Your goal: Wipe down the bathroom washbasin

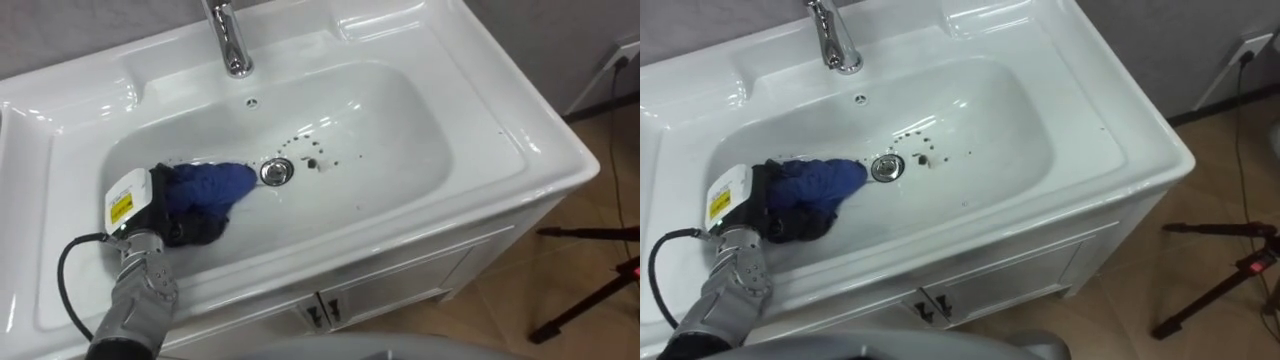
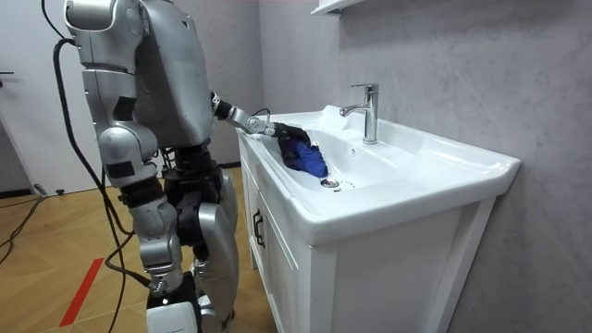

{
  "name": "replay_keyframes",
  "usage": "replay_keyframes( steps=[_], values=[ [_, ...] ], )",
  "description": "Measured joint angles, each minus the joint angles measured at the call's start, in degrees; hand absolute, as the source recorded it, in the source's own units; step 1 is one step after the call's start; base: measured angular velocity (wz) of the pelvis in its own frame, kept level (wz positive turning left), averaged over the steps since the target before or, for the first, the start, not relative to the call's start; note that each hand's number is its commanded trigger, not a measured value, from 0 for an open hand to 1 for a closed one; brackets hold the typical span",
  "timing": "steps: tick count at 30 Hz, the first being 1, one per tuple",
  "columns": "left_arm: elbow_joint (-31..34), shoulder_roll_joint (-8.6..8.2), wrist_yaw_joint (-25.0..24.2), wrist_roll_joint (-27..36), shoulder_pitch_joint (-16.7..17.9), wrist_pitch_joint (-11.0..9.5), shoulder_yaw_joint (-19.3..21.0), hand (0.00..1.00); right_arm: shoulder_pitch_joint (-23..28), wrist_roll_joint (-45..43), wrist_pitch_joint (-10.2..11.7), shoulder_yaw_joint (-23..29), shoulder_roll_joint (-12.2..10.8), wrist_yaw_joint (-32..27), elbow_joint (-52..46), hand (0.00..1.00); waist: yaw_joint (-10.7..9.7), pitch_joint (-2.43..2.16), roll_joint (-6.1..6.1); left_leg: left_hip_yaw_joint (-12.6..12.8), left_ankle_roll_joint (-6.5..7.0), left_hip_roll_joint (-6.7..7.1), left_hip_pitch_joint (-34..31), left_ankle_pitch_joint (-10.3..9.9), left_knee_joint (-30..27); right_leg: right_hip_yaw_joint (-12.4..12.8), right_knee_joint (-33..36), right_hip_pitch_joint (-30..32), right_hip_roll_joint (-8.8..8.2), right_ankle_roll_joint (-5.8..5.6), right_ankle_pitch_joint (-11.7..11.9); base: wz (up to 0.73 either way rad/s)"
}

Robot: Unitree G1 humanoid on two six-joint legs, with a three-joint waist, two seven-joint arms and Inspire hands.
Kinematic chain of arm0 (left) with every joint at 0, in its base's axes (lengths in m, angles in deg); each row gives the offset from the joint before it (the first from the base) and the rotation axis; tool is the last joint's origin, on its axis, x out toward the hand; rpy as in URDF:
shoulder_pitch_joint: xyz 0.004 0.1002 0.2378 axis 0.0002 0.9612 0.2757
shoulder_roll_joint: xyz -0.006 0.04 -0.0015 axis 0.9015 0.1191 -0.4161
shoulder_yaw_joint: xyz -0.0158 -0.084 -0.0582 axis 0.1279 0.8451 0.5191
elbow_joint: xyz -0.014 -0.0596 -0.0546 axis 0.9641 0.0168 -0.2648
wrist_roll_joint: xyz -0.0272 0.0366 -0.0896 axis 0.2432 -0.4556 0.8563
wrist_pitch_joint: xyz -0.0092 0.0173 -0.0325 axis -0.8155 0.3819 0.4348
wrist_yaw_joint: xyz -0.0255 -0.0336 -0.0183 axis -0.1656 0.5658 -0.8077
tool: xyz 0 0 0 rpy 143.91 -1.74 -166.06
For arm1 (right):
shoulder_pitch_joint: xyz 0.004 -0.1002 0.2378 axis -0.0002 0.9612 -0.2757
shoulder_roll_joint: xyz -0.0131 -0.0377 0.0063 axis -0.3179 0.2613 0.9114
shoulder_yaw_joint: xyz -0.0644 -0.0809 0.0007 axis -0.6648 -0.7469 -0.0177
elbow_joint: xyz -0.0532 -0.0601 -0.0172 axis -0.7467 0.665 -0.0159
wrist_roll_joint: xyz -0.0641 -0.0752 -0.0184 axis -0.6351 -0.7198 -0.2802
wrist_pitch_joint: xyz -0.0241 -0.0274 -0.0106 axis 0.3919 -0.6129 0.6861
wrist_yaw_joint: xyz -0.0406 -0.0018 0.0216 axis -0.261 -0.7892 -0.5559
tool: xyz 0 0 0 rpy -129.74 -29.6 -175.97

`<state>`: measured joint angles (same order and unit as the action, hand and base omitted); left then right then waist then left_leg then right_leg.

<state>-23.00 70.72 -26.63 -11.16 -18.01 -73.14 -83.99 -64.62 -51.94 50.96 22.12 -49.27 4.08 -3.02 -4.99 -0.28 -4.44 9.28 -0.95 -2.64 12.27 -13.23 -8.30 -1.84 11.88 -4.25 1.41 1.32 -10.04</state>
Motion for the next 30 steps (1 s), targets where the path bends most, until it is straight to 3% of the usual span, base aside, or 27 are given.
replay_keyframes(
  steps=[15,19,23,26,30],
  values=[
    [0.41,-0.11,-8.07,0.07,-3.06,0.23,0.44,1.00,-0.07,-0.30,0.69,-0.15,-0.21,-0.18,-0.72,0.00,0.02,0.13,0.04,0.00,0.00,0.28,0.05,0.00,-0.01,-0.24,0.94,0.46,-0.31,-0.22,-0.46,0.00],
    [0.59,-0.73,-8.21,3.64,-3.40,0.26,0.15,1.00,-0.62,0.24,0.49,-1.32,-0.26,-0.70,-0.55,0.00,-0.73,0.19,0.14,-0.01,0.00,0.35,-0.88,0.00,-0.10,-0.39,1.23,1.67,-0.44,-0.28,-0.50,0.02],
    [0.01,-1.24,-8.27,4.42,-4.35,0.29,-0.86,1.00,-0.33,0.02,0.28,-2.02,-0.47,-0.99,-0.42,0.00,-1.60,0.32,0.44,0.14,0.00,0.36,-1.27,0.00,-0.10,-0.73,1.75,2.26,-0.55,-0.22,-0.60,0.02],
    [0.24,-1.85,-8.36,4.33,-5.22,0.73,-1.35,1.00,-0.06,-0.08,-0.07,-2.60,-1.10,-0.52,-0.43,0.00,-2.82,0.80,1.26,0.14,0.00,0.34,-1.57,0.00,-0.18,-1.23,2.01,2.35,-0.68,-0.22,-0.84,0.11],
    [0.31,-2.47,-8.59,4.42,-6.73,1.27,-3.45,1.00,0.05,-0.06,-0.73,-3.49,-1.37,0.40,-0.11,0.00,-2.90,0.79,2.10,0.47,0.00,0.37,-1.81,0.00,-0.21,-0.58,2.06,2.75,-0.61,-0.30,-0.88,-0.03]
  ],
)
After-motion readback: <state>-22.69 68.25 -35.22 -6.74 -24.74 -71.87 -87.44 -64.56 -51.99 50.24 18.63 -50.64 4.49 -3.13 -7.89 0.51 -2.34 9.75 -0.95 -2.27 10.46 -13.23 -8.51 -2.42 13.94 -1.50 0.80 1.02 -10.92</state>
